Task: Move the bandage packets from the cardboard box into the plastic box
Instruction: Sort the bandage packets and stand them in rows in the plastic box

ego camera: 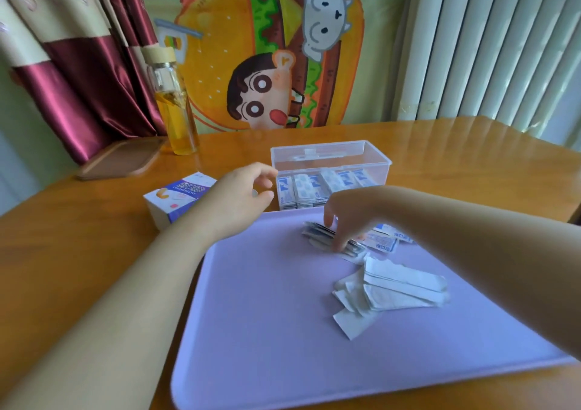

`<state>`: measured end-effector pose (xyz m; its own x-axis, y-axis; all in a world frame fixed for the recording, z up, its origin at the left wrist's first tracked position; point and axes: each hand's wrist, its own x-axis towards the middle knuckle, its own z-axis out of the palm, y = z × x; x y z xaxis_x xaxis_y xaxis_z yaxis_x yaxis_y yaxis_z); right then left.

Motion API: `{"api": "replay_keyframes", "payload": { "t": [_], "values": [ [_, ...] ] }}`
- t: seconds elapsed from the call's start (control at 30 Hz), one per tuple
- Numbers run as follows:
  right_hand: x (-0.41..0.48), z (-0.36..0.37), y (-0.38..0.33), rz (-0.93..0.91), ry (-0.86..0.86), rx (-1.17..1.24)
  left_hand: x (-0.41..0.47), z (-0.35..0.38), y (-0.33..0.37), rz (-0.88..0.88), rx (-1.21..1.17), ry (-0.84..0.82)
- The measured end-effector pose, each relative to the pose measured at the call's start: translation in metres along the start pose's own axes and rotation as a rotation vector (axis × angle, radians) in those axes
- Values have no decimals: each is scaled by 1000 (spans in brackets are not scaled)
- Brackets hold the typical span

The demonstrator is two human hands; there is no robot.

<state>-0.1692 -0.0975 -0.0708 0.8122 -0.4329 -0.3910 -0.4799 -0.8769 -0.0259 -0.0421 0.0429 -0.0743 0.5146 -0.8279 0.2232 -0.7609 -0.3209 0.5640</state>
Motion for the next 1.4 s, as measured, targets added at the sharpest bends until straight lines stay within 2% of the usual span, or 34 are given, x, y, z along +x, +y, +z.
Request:
{"api": "replay_keyframes", "payload": {
  "t": [0.3, 0.37, 0.43, 0.53, 0.6, 0.7, 0.87, 1.07, 1.27, 1.4],
  "values": [
    [7, 12, 13, -34, 273, -16, 5, 28, -11, -38, -171, -37],
    [6, 8, 14, -48, 357, 122, 2, 27, -16, -54, -167, -23],
    [5, 3, 12, -78, 468, 378, -1, 24, -17, -110, -229, -9],
    [6, 9, -7, -151, 559, 727, -5, 22, -13, -292, -635, -95],
    [10, 20, -21, -183, 634, 788, -7, 25, -4, -373, -957, -199],
    [16, 32, -35, -225, 719, 794, -9, 34, 0, -410, -1163, -236],
    [18, 38, -34, -265, 591, 776, -6, 43, -4, -478, -1288, -254],
    [16, 33, -13, -253, 360, 1002, -4, 46, -11, -533, -1396, -295],
    [21, 33, -7, -199, 309, 1305, -6, 43, -8, -517, -1368, -338],
    [19, 34, -10, -144, 389, 1270, -5, 44, -5, -501, -1394, -317]
  ]
}}
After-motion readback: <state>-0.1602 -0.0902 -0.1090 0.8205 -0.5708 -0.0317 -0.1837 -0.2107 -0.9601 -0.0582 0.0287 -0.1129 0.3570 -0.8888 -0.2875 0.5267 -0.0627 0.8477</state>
